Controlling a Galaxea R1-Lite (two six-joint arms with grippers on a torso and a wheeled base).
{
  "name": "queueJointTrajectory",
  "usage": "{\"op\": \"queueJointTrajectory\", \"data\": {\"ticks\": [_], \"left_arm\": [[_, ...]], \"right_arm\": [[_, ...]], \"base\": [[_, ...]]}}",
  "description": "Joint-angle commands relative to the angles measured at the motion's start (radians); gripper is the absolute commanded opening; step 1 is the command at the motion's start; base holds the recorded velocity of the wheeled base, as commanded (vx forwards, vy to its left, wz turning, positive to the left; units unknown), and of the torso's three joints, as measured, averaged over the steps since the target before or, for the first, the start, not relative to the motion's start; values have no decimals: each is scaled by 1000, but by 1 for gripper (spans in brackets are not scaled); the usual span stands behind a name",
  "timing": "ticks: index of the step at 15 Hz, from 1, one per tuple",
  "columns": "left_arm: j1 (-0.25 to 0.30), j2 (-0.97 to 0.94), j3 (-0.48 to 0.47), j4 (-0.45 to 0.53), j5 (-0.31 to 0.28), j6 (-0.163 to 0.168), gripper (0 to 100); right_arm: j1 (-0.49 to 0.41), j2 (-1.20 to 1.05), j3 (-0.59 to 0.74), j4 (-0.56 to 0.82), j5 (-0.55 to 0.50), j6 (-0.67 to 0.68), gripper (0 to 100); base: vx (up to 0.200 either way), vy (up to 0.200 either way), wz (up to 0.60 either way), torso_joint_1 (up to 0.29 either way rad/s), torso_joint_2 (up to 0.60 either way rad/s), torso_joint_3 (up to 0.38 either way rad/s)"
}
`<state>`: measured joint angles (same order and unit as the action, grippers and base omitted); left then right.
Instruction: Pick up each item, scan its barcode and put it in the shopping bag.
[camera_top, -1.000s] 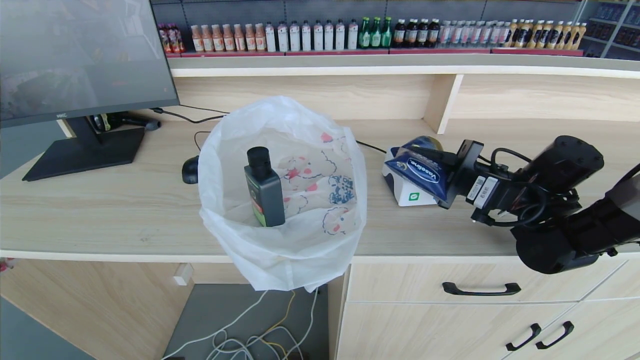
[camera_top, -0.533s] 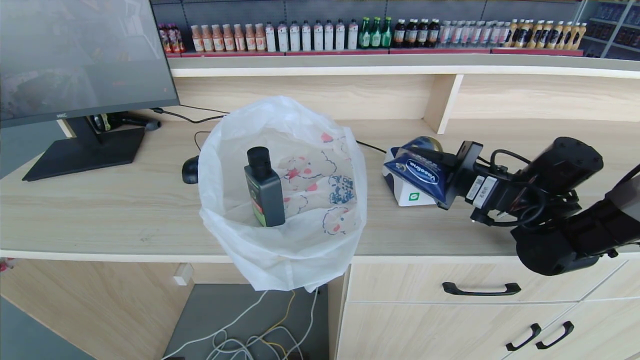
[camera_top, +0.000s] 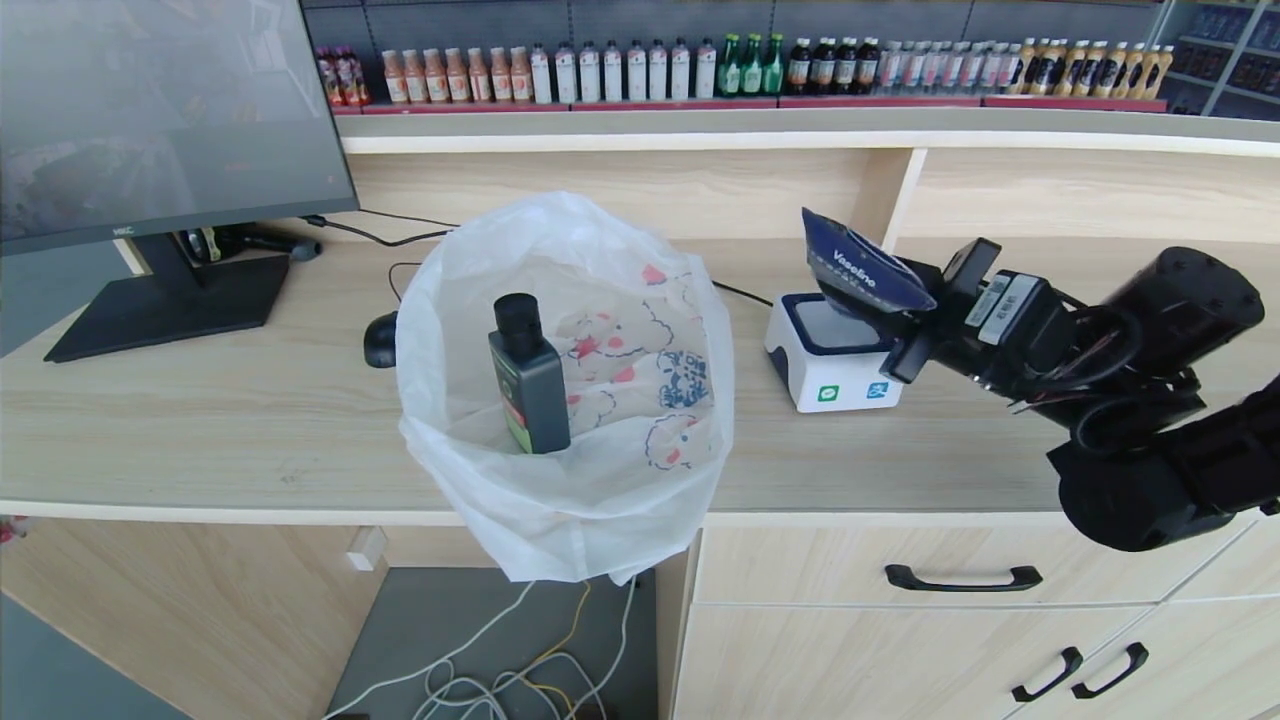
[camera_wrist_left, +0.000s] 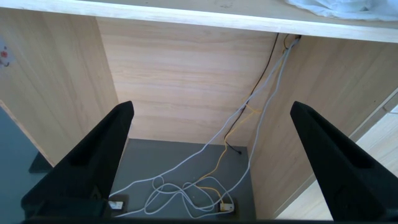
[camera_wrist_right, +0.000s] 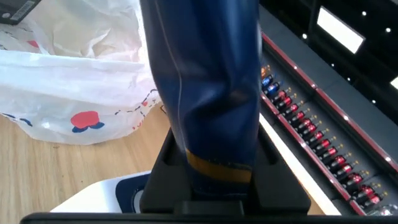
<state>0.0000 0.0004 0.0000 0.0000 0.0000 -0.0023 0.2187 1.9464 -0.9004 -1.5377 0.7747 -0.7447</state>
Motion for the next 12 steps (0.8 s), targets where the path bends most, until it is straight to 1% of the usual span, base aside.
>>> {"op": "queueJointTrajectory", "data": {"ticks": [1,3,4,7,8,10,12], "left_arm": [[0,0,0,0,0,-1,100],[0,0,0,0,0,-1,100],[-2,0,0,0,0,-1,100],[-2,0,0,0,0,-1,100],[0,0,0,0,0,-1,100],[0,0,0,0,0,-1,100],[0,0,0,0,0,-1,100]], "right_arm": [[19,-80,83,-4,-31,39,0],[27,-129,144,-4,-74,74,0],[37,-181,192,-4,-112,125,0],[56,-242,207,-4,-206,260,0],[56,-264,210,-16,-278,335,0],[56,-277,250,-33,-325,396,0],[60,-337,342,-33,-390,423,0]], "base": [[0,0,0,0,0,0],[0,0,0,0,0,0],[0,0,0,0,0,0],[0,0,0,0,0,0],[0,0,0,0,0,0],[0,0,0,0,0,0],[0,0,0,0,0,0]]}}
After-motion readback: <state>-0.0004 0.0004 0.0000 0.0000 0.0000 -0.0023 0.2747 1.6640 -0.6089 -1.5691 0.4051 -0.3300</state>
